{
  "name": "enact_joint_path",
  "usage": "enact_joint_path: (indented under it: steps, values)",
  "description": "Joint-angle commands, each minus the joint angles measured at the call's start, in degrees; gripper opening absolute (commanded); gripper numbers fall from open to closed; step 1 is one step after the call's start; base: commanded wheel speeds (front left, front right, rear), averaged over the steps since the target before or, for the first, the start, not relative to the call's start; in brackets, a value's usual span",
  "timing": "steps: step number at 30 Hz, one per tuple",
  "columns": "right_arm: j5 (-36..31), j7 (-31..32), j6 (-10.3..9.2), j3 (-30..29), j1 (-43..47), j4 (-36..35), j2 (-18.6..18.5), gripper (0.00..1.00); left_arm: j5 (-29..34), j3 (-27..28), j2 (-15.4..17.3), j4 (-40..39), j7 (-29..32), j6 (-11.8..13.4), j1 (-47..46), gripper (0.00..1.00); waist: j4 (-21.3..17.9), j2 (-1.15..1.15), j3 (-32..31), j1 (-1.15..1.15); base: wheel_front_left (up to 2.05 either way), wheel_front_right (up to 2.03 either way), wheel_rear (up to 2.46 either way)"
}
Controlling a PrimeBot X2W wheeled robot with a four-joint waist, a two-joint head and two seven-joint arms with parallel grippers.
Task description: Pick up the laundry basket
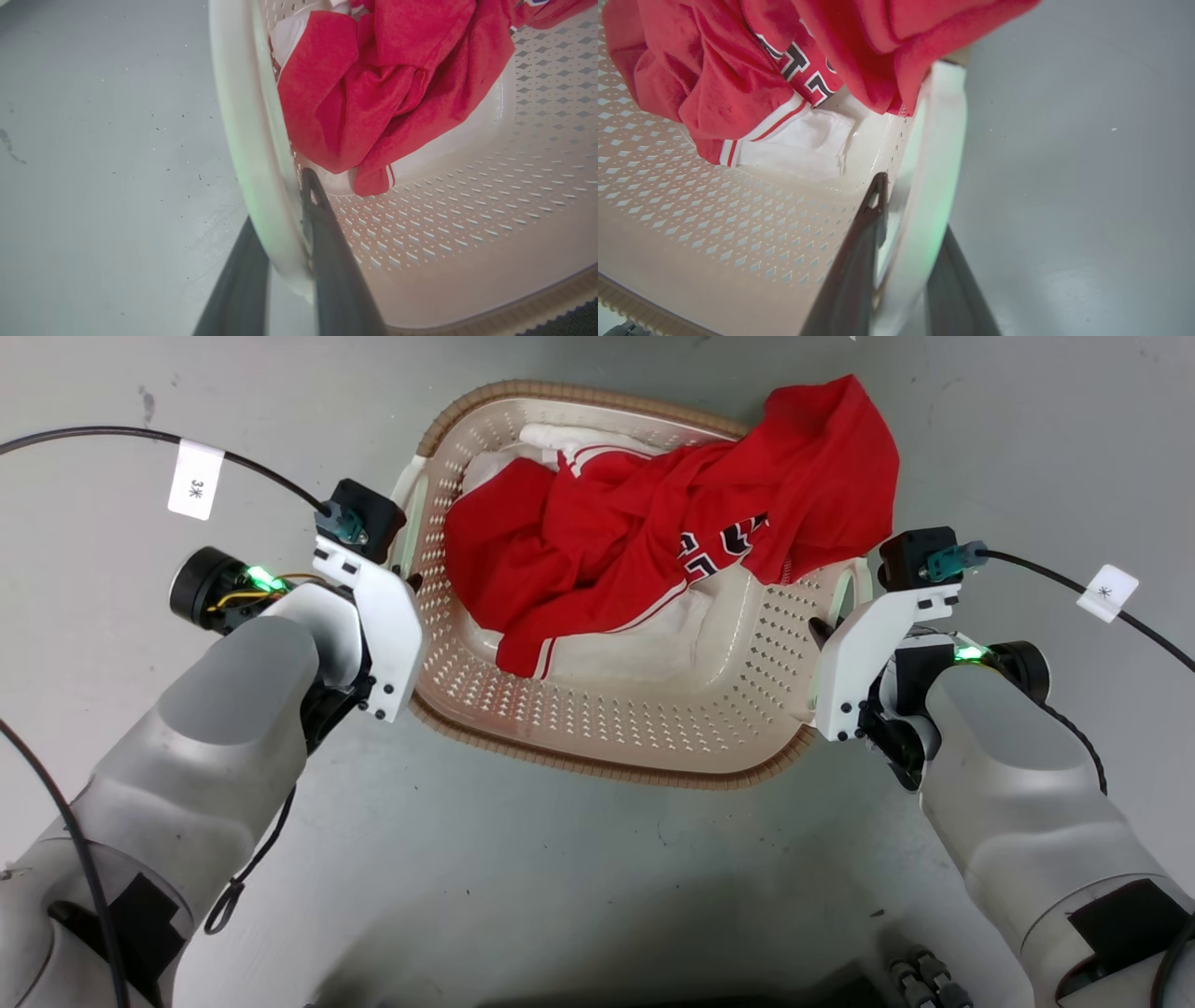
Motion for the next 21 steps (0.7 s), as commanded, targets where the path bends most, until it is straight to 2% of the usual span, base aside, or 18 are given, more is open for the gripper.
enact_joint_path:
  steps: [1,9,16,21]
  values:
    - [-0.93,0.15,0.00,-0.21,-0.80,0.07,-0.42,0.00,-0.62,-0.64,1.26,0.34,0.43,0.10,-0.28,0.00,0.05,0.00,-0.26,0.00,0.00,0.00,0.00]
    - [-7.95,4.46,0.00,-1.51,-0.63,0.12,-0.55,0.00,-6.00,-3.87,1.57,-0.62,3.17,0.09,1.43,0.00,0.68,0.00,-4.55,0.00,0.00,0.00,0.00]
    - [-15.30,11.77,-0.05,-3.32,0.18,0.16,-0.67,0.00,-11.08,-6.34,2.90,-2.72,8.22,0.08,5.00,0.00,1.97,0.00,-12.74,0.00,0.00,0.00,0.00]
    - [-17.42,16.91,-0.07,-3.49,1.92,0.18,-0.91,0.00,-14.22,-7.53,4.12,-4.82,12.71,0.08,7.90,0.00,3.08,0.00,-19.35,0.00,0.00,0.00,0.00]
